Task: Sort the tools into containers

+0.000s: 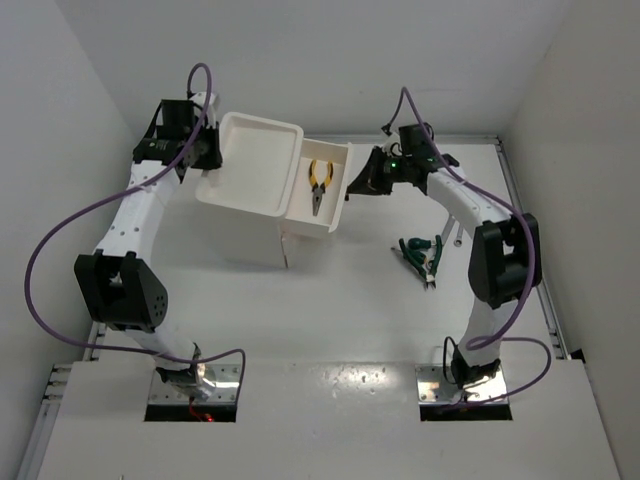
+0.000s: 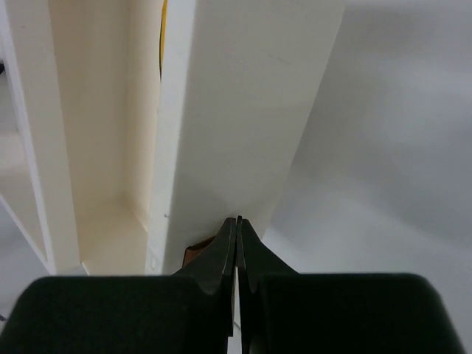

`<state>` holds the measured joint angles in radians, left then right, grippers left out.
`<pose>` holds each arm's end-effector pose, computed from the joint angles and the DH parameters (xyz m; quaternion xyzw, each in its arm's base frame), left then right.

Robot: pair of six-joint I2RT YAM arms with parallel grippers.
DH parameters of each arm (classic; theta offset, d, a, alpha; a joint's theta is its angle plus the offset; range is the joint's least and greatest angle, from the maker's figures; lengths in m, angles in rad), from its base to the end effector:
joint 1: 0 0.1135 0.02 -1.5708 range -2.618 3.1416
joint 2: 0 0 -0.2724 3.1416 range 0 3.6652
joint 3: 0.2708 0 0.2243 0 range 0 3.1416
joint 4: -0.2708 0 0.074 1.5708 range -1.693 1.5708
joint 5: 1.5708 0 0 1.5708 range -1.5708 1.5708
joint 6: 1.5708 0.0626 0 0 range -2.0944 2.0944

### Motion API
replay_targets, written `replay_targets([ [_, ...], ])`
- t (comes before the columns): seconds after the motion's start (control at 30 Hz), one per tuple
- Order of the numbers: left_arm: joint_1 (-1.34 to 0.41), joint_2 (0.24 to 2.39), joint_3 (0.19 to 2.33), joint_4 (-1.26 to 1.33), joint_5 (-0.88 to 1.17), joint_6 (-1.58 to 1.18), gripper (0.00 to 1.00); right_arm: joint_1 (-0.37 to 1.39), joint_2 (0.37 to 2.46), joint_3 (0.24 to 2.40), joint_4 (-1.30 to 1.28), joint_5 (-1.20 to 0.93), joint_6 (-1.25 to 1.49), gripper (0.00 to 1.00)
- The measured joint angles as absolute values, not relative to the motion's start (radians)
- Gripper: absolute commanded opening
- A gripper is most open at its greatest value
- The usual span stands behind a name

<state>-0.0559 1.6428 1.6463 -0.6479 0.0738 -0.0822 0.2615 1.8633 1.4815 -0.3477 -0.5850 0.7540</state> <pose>0.3638 -0.0250 0.3640 0.0047 0.8942 -0.0637 0.4432 0.3925 0.1408 0.2654 0.0989 0.8764 0.4201 0.2137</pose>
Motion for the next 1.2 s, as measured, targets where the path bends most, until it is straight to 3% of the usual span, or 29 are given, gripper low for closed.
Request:
replay_targets([
  [0.43,-0.059,1.621,1.605,-0.602,0.033,-0.08,0.0,0.265,1.983,1.578,-0.345,-0.666,0.767,0.0],
  [0.8,-0.059,1.619,1.599,-0.594,0.02,-0.083,0.0,0.291,1.987,1.628,-0.345,-0.567,0.649,0.0],
  [0.97,-0.059,1.619,1.599,-0.594,0.023,-0.079,0.0,0.301,1.987,1.628,-0.319,-0.516,0.571,0.08],
  [1.2,-0.058,1.619,1.599,-0.594,0.031,-0.064,0.0,0.308,1.987,1.629,-0.264,-0.452,0.474,0.1],
])
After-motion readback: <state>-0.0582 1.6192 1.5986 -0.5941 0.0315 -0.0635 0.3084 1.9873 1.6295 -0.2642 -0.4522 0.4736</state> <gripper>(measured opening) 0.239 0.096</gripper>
